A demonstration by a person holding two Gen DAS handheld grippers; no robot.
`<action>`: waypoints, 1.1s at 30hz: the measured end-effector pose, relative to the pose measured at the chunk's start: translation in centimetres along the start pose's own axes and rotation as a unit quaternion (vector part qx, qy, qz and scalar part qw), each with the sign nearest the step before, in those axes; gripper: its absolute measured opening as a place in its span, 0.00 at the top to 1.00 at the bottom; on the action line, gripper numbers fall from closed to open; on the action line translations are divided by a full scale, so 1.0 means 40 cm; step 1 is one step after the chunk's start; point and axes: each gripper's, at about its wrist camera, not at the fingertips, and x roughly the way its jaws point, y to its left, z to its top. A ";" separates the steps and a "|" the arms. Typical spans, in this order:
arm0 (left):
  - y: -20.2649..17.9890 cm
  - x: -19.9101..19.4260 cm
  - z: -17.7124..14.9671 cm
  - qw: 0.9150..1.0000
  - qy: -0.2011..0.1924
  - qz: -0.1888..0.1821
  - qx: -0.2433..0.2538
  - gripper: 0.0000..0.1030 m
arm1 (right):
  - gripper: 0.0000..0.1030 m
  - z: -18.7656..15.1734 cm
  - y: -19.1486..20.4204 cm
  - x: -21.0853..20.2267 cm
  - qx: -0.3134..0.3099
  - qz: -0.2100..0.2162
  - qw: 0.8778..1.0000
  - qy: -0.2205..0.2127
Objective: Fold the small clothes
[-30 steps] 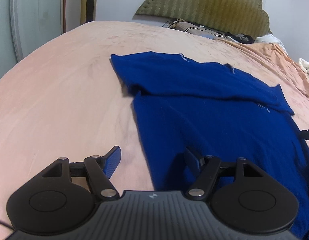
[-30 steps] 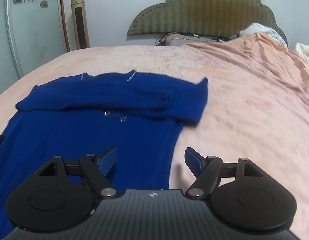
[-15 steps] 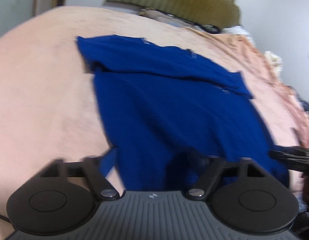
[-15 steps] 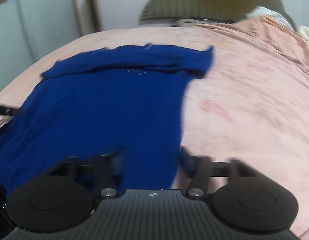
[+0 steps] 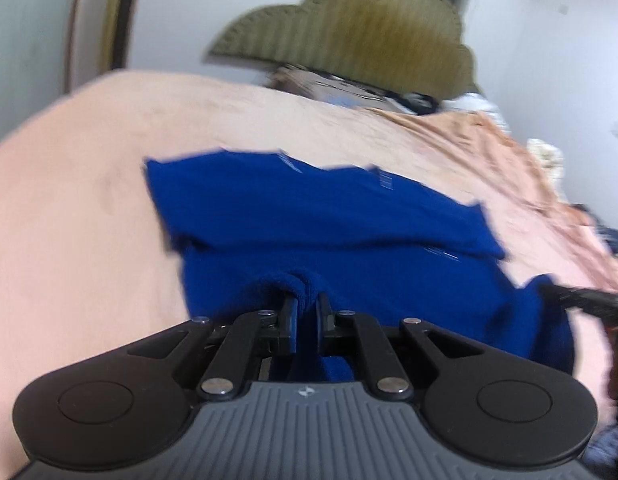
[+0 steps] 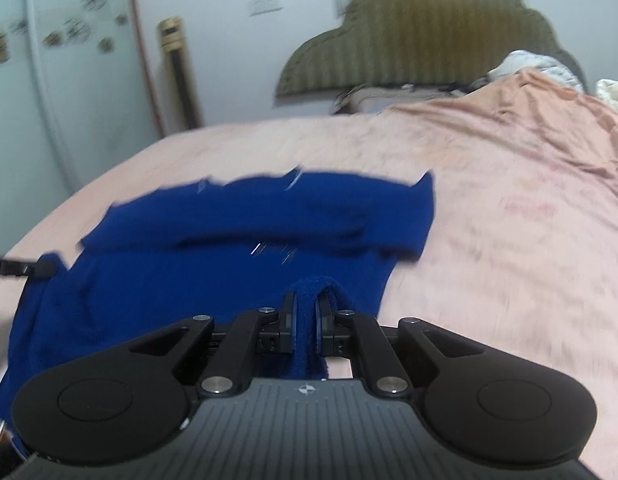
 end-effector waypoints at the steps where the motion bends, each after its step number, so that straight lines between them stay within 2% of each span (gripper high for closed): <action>1: 0.006 0.021 0.011 1.000 -0.002 0.014 -0.002 0.92 | 0.89 0.013 -0.007 0.019 0.002 -0.013 1.000 -0.006; 4: 0.027 0.075 0.035 0.999 0.007 0.030 -0.010 0.91 | 0.88 0.040 -0.028 0.075 0.019 -0.031 0.999 -0.004; 5: 0.032 0.084 0.037 0.999 0.011 0.031 -0.014 0.90 | 0.80 0.043 -0.037 0.092 0.028 -0.033 0.999 -0.001; 6: 0.038 0.091 0.036 0.999 0.018 0.029 -0.022 0.90 | 0.80 0.041 -0.045 0.107 0.037 -0.042 0.998 0.005; 7: 0.044 0.091 0.032 0.999 0.025 0.030 -0.030 0.86 | 0.70 0.034 -0.054 0.118 0.042 -0.049 0.998 0.012; 9: 0.053 0.080 0.019 0.998 0.034 0.038 -0.040 0.71 | 0.51 0.016 -0.060 0.114 0.051 -0.066 0.996 0.018; 11: 0.059 0.059 -0.001 0.997 0.034 0.046 -0.043 0.28 | 0.51 -0.007 -0.066 0.085 0.053 -0.061 0.997 0.020; 12: 0.063 0.041 -0.014 0.997 0.028 0.054 -0.046 0.21 | 0.51 -0.021 -0.067 0.072 0.051 -0.058 0.997 0.023; 13: 0.067 0.016 -0.031 0.997 0.019 0.058 -0.047 0.20 | 0.51 -0.036 -0.065 0.050 0.046 -0.057 0.997 0.026; 15: 0.071 -0.018 -0.056 0.998 0.024 0.047 -0.041 0.20 | 0.51 -0.066 -0.051 0.011 0.027 -0.056 0.998 0.031; 18: 0.085 -0.063 -0.096 0.997 0.051 0.007 -0.063 0.20 | 0.51 -0.110 -0.007 -0.047 -0.031 -0.042 0.998 0.039; 20: 0.097 -0.075 -0.118 0.993 0.071 -0.020 -0.089 0.20 | 0.50 -0.126 0.012 -0.072 -0.023 -0.028 0.998 0.044; 22: 0.110 -0.083 -0.142 0.987 0.088 -0.055 -0.123 0.20 | 0.45 -0.140 0.036 -0.085 0.005 0.006 0.999 0.051; 23: 0.114 -0.087 -0.151 0.985 0.088 -0.068 -0.132 0.20 | 0.36 -0.145 0.051 -0.086 0.011 0.017 0.998 0.054; 25: 0.114 -0.091 -0.164 0.982 0.088 -0.087 -0.141 0.20 | 0.23 -0.162 0.095 -0.088 -0.010 0.003 0.999 0.053; 27: 0.109 -0.095 -0.176 0.980 0.088 -0.101 -0.145 0.19 | 0.21 -0.179 0.143 -0.077 -0.067 -0.046 0.995 0.050; 29: 0.095 -0.096 -0.178 0.979 0.093 -0.115 -0.139 0.18 | 0.27 -0.193 0.154 -0.068 -0.090 -0.076 0.992 0.051; 30: 0.089 -0.094 -0.181 0.978 0.098 -0.125 -0.137 0.18 | 0.30 -0.194 0.141 -0.066 -0.070 -0.066 0.994 0.058; 32: 0.072 -0.090 -0.191 0.974 0.106 -0.148 -0.133 0.18 | 0.57 -0.190 0.094 -0.068 0.002 -0.021 0.997 0.071; 33: 0.062 -0.088 -0.196 0.973 0.108 -0.157 -0.128 0.18 | 0.58 -0.189 0.077 -0.071 0.031 -0.007 0.997 0.070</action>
